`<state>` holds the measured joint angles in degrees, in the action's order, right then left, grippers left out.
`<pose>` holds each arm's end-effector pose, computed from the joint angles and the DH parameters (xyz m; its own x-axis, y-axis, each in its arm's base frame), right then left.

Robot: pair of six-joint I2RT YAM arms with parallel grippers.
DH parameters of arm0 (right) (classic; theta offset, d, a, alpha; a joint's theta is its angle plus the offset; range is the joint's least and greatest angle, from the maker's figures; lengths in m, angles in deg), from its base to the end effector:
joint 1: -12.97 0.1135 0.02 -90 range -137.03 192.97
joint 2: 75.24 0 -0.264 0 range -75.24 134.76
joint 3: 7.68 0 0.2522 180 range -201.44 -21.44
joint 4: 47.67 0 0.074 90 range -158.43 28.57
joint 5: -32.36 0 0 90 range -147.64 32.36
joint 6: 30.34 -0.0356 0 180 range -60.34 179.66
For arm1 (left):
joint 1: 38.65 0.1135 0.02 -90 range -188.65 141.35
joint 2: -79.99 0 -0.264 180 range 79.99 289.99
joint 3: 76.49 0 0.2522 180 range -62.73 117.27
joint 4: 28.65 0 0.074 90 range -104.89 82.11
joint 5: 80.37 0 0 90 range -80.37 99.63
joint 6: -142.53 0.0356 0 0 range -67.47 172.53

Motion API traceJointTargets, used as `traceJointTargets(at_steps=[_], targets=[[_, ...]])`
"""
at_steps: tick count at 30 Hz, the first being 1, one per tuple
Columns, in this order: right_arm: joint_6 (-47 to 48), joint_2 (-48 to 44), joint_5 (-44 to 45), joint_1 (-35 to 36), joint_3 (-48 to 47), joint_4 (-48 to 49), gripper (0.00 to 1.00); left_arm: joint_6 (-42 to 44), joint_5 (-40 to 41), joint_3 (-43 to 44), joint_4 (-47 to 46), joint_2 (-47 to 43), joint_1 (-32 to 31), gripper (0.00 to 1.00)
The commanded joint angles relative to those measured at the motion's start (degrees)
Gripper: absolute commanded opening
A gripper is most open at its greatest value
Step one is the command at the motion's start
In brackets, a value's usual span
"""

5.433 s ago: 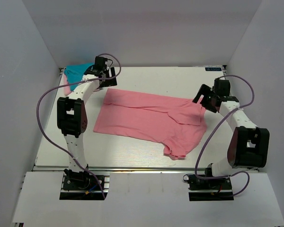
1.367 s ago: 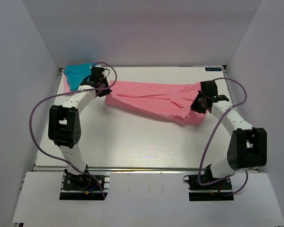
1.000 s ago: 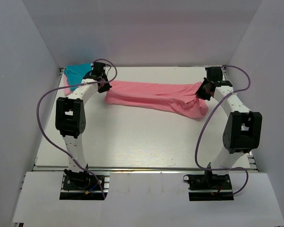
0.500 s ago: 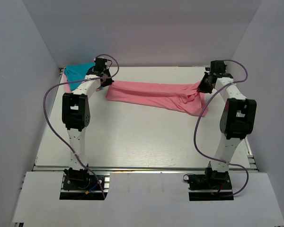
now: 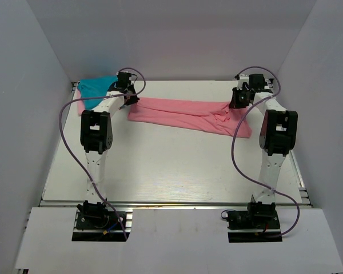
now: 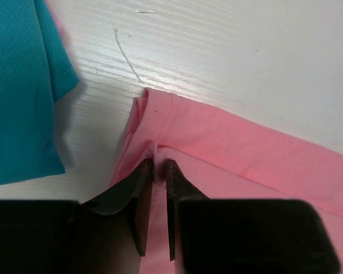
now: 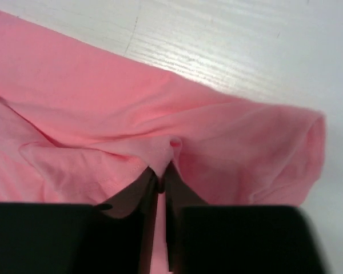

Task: Fold and stack the t-shirts
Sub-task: Fold the other side of the tshirt into a rectangle

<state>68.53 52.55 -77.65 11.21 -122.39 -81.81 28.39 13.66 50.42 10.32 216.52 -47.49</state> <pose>0.5005 -0.0032 0.1862 -0.6935 -0.1236 -0.7098 -0.3141 0.9385 0.1434 0.5267 -0.0794 0.1708 -0.7202 -0.3009 -0.6252 -0.2051 0.9531 -0.2224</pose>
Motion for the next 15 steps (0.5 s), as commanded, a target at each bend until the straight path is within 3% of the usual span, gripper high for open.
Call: traceJointTargets(at_steps=[1,2,3,4,5,8,9,11,15], targets=[[3.5,-1.4,-1.6,-0.6,-2.0,4.7,0.19,0.3,-0.3,1.0,-2.0,-1.9,0.4,0.29],[2.1,-1.2,-0.4,-0.5,-2.2,4.8,0.31,0.3,-0.3,1.0,-1.5,-1.9,0.4,0.37],[1.7,-1.1,0.9,-0.5,-2.7,4.8,0.36,0.3,-0.3,1.0,-1.5,-1.9,0.4,0.46],[0.6,-1.1,1.3,-0.6,-3.0,4.8,0.51,-0.3,-0.3,1.0,-1.5,-1.9,0.4,0.58],[0.1,-0.9,2.1,-0.6,-3.6,4.7,0.54,-0.3,-0.3,1.0,-1.5,-1.9,0.4,0.74],[-3.7,-1.2,2.2,-0.9,-5.7,3.9,0.61,-0.3,-0.3,1.6,-1.5,-3.3,0.4,1.00],[-4.8,-2.4,1.8,-0.9,-5.8,3.6,0.65,-0.3,-1.0,1.6,-0.8,-4.4,0.4,1.00],[-5.1,-3.5,-0.9,-0.8,-5.1,2.9,0.89,0.3,-2.4,1.6,-0.8,-5.9,0.4,1.00],[-7.1,-9.9,-5.1,-0.7,1.8,2.6,0.90,1.5,-4.9,-0.2,-0.8,-10.2,0.4,1.00]])
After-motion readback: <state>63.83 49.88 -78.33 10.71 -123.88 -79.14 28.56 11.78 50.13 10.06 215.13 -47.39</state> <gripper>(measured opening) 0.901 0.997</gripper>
